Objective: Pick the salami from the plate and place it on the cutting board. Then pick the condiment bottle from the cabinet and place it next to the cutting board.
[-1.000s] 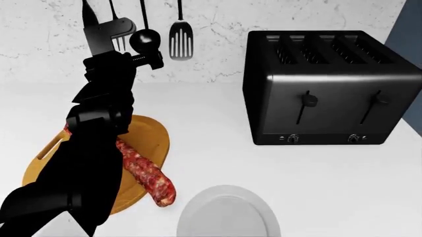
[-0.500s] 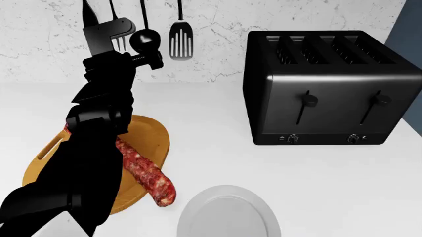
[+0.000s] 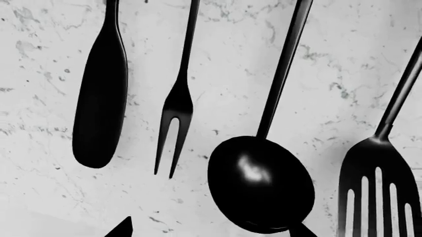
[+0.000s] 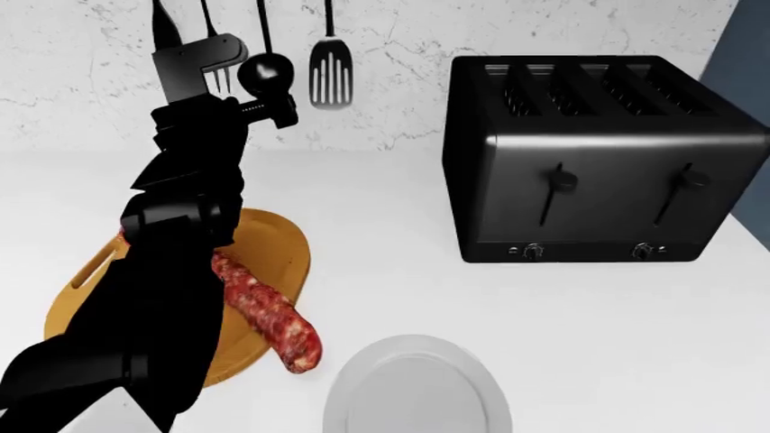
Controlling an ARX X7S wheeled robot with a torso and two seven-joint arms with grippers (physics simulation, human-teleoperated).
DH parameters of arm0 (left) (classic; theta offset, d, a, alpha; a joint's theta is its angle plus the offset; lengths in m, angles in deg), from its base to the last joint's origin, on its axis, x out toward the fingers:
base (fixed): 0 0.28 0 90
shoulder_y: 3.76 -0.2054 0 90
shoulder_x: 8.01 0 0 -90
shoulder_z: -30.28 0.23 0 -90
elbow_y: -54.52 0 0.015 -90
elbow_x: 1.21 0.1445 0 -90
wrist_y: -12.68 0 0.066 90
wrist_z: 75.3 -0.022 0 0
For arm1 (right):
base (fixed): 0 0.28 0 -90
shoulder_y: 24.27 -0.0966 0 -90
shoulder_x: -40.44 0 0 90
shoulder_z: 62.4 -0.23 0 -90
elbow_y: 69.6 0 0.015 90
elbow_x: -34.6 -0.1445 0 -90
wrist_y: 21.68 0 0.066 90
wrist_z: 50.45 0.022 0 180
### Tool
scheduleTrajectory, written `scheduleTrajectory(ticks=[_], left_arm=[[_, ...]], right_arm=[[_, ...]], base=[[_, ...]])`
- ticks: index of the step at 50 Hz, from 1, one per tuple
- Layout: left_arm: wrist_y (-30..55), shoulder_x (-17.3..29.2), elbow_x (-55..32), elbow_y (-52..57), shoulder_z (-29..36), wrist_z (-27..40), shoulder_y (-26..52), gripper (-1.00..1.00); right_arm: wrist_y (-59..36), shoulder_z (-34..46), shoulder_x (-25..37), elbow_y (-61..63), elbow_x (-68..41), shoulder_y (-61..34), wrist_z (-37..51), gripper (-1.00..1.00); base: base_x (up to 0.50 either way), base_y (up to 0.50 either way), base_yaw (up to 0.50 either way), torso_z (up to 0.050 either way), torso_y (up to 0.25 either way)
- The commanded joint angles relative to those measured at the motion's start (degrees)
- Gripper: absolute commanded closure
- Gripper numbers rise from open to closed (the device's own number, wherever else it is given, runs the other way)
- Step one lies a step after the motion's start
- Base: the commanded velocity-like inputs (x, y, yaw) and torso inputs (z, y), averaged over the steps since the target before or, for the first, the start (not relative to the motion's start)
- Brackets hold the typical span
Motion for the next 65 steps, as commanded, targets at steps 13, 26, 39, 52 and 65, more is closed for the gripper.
scheduleTrajectory(ticks=[13,26,39,52,65], left_arm=[[-0.35,0.04,-0.03,0.00,-0.11,-0.22,-0.07,-1.00],[-0.30,0.03,0.04,0.00,0.02,-0.27,-0.11,-1.00],[-0.34,-0.01,0.09,0.00,0.25,-0.25,-0.12,-1.00],[-0.39,0.00,-0.01,0.00,0.25,-0.25,-0.15,-1.00],[-0.52,0.01,0.03,0.00,0.39,-0.23,-0.18,-1.00]], right_arm=[[-2.25,-2.66,-0.48,4.51,-1.32,0.08,-1.55,1.00],[-2.85,-2.98,-0.09,5.71,-1.46,1.45,-1.08,1.00],[-3.12,-2.78,0.26,7.09,-1.10,2.40,-1.03,1.00],[-3.63,-2.68,0.06,7.06,-1.12,2.71,-1.01,1.00],[-3.11,-3.48,0.50,8.24,-1.43,4.12,-0.44,1.00]], base=[[-0.50,0.00,0.00,0.000,0.000],[-0.44,0.19,0.00,0.000,0.000],[-0.02,0.50,0.00,0.000,0.000],[-0.01,0.50,0.00,0.000,0.000],[-0.09,0.50,0.00,0.000,0.000]])
